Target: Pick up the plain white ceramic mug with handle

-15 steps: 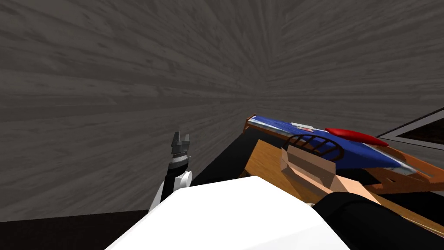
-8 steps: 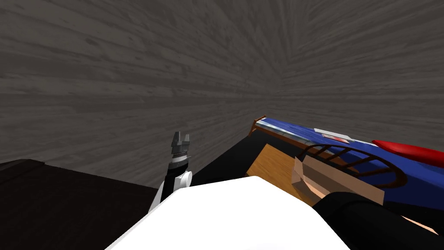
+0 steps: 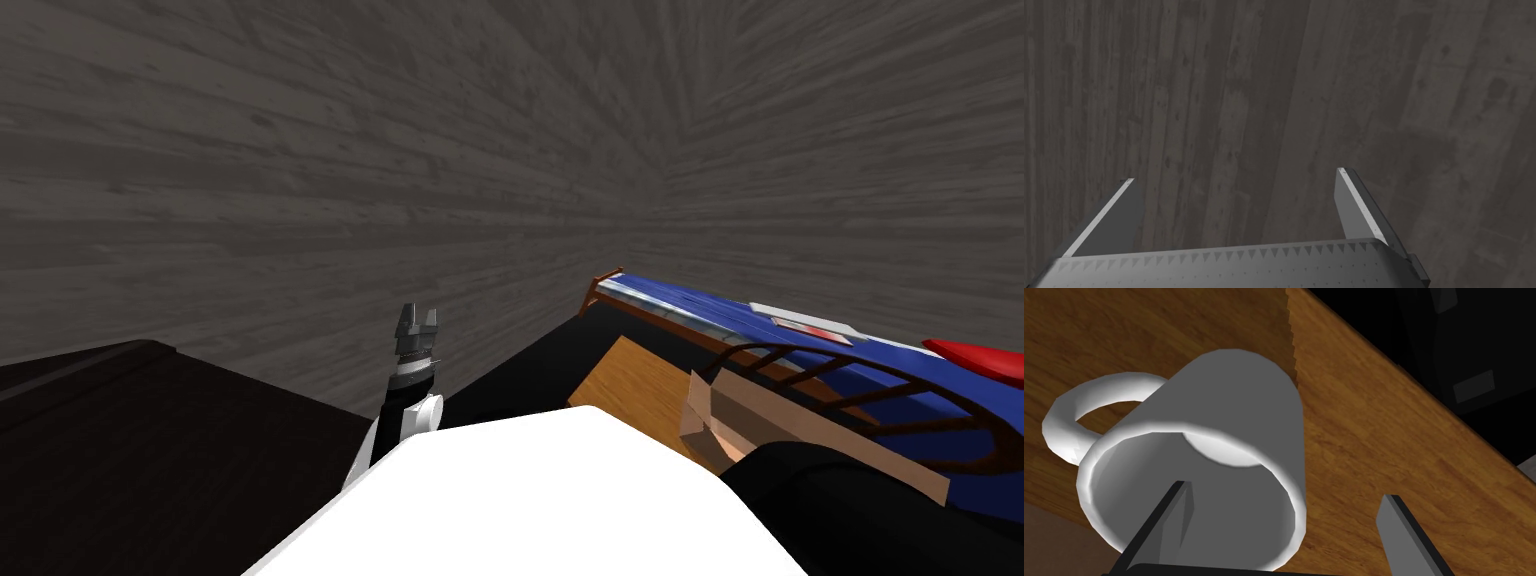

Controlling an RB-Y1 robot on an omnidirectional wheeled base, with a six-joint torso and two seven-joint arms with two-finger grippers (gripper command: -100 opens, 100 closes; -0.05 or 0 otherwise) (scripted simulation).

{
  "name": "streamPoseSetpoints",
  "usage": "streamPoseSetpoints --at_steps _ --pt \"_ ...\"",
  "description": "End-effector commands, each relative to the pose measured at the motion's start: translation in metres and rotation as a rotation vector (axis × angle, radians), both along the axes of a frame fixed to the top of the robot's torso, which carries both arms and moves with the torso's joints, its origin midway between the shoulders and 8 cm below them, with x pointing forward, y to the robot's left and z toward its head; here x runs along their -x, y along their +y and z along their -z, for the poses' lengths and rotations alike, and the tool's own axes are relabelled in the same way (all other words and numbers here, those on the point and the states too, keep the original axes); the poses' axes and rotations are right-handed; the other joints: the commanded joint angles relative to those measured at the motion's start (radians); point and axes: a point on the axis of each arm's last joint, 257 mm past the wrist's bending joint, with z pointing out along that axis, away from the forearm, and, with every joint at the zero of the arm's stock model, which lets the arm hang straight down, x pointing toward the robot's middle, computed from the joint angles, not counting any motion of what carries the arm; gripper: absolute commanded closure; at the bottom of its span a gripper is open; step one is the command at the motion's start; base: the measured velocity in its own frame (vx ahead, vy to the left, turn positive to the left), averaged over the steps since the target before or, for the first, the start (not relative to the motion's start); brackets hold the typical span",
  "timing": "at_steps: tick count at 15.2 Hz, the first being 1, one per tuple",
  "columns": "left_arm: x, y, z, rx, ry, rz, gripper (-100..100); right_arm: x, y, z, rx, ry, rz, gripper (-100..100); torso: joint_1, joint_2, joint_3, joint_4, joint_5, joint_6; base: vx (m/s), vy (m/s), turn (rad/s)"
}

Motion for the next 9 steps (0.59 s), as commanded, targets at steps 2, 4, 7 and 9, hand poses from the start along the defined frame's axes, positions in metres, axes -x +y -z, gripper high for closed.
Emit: streamPoseSetpoints --at_steps 2,4,7,9 --pt "0.000 0.000 0.000 0.000 0.000 0.000 0 0.002 0.002 0.004 0.001 0.000 0.002 -100 0.000 0.000 0.000 0.000 0.000 0.000 0.009 -0.017 0.021" --pt "0.000 0.000 0.000 0.000 0.000 0.000 0 0.002 0.002 0.005 0.002 0.001 0.002 100 0.001 0.000 0.000 0.000 0.001 0.000 0.001 -0.003 0.000" --pt "0.000 0.000 0.000 0.000 0.000 0.000 0 0.001 0.004 0.005 -0.002 -0.002 0.003 100 0.000 0.001 0.000 0.000 0.000 0.000 0.000 0.000 0.000" --pt "0.000 0.000 0.000 0.000 0.000 0.000 0 -0.002 -0.003 -0.005 0.000 0.000 -0.003 100 0.001 0.001 0.000 -0.001 0.001 0.000 -0.008 0.020 -0.044"
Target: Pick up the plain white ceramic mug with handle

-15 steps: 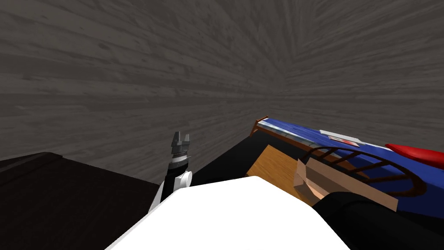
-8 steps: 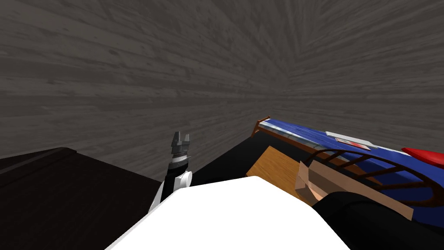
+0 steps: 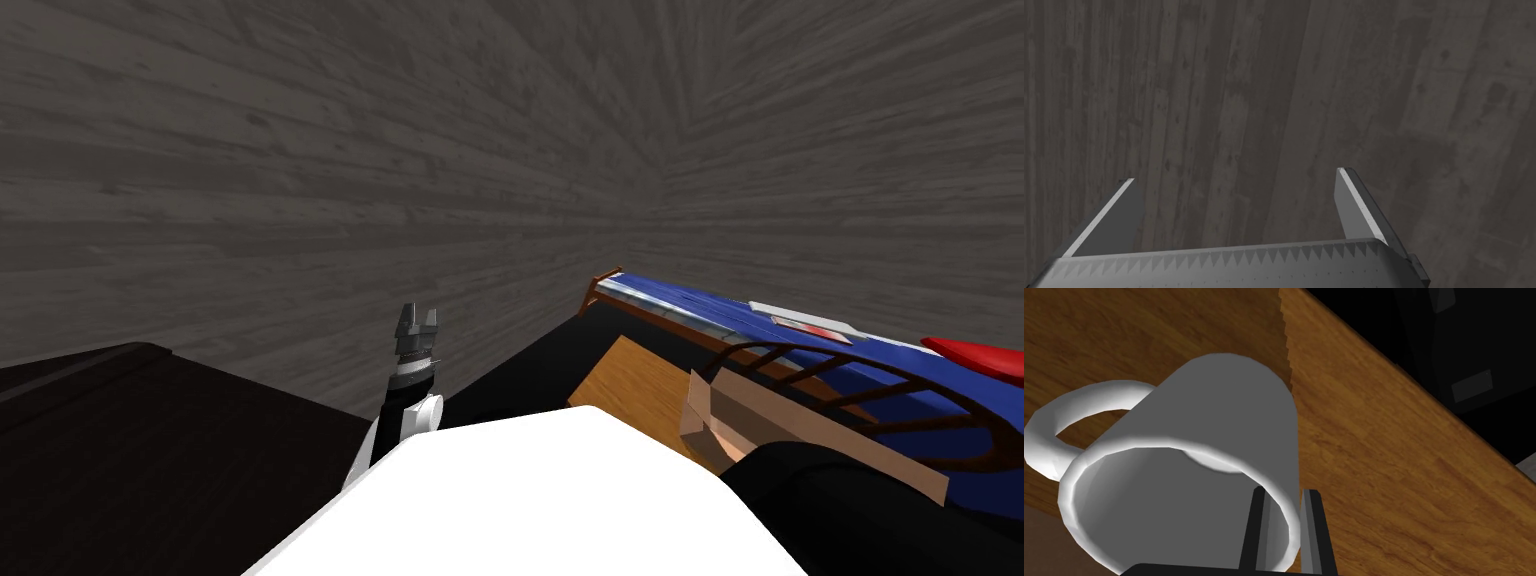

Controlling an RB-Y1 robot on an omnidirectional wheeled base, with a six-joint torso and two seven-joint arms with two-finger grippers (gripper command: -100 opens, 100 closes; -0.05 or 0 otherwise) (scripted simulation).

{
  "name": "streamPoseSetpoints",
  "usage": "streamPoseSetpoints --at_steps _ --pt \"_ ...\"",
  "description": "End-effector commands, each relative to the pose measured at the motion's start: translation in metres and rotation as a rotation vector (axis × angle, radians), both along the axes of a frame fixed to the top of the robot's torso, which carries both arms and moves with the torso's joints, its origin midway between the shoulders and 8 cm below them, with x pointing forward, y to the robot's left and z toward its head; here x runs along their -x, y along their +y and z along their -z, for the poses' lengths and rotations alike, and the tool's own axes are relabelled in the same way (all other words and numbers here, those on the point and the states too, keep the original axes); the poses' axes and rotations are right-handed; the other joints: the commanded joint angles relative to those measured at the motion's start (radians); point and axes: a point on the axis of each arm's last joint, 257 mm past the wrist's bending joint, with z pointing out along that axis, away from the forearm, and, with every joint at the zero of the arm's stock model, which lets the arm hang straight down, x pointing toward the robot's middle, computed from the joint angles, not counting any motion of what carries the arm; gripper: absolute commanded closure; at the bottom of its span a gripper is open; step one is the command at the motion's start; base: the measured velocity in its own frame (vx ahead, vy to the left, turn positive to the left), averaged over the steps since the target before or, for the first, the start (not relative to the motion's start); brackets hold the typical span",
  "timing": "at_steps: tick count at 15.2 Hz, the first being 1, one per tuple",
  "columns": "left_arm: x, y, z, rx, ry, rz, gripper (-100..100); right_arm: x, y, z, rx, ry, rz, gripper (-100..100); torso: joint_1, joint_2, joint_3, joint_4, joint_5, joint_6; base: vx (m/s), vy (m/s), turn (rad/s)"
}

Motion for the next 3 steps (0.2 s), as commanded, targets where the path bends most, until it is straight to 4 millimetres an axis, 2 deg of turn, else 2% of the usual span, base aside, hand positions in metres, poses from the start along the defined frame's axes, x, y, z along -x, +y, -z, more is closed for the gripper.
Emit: streamPoseSetpoints --at_steps 1,2,3 --pt "0.0000 0.0000 0.0000 0.000 0.000 0.000 0 -0.0023 -0.0057 -0.0080 0.001 0.002 -0.005 100 0.000 0.000 0.000 0.000 0.000 0.000 -0.015 0.030 -0.037" --pt "0.0000 0.0000 0.0000 0.000 0.000 0.000 0 -0.0041 -0.0079 -0.0124 0.000 0.001 -0.007 100 0.001 0.000 0.000 0.000 0.000 0.000 -0.015 0.030 -0.035" --pt "0.0000 0.0000 0.0000 0.000 0.000 0.000 0 -0.0024 -0.0048 -0.0075 0.000 0.001 -0.004 100 0.001 0.000 0.000 0.000 0.001 0.000 -0.008 0.016 -0.015"
